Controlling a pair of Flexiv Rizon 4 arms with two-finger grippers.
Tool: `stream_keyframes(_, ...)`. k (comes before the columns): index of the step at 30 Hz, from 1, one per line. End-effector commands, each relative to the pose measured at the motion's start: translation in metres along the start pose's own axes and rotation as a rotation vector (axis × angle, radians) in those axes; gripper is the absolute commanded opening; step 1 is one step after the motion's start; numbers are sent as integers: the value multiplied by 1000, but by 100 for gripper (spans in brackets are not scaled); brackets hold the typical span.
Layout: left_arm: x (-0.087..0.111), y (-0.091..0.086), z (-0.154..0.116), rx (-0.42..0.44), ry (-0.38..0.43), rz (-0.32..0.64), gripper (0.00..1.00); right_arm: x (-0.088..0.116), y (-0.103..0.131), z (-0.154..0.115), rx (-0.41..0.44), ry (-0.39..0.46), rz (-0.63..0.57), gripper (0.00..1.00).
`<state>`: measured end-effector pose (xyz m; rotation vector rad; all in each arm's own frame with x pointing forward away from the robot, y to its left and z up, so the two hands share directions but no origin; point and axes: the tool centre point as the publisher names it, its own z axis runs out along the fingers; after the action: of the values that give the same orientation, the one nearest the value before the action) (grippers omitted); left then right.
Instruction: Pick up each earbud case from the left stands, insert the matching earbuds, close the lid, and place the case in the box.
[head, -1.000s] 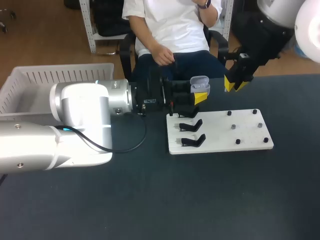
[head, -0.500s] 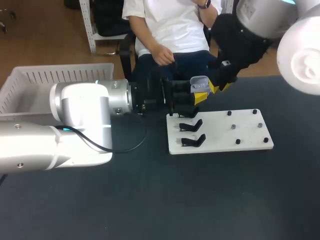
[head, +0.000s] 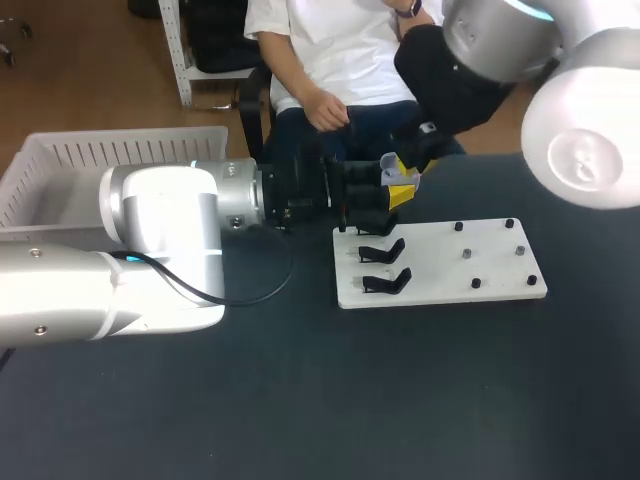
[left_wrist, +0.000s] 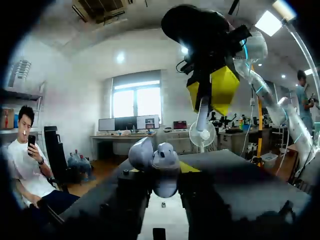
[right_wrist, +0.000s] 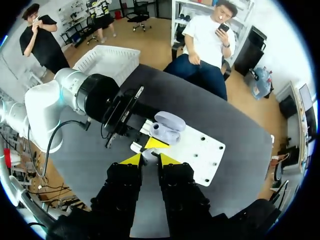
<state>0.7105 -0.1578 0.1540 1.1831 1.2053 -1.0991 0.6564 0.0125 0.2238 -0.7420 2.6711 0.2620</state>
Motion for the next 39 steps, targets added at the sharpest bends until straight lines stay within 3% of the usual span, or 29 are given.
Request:
stream_keyframes(1,0,-2,0,-8,-2,3,0,-9,3,10,2,1,-29,0)
stream_keyframes(12,0,-2,0,-8,-2,3,0,-21,-1,19,39,11,-97,0)
stream_keyframes(39,0,-2,0,-8,-2,3,0,-26,-9,34,70,56,-92,0)
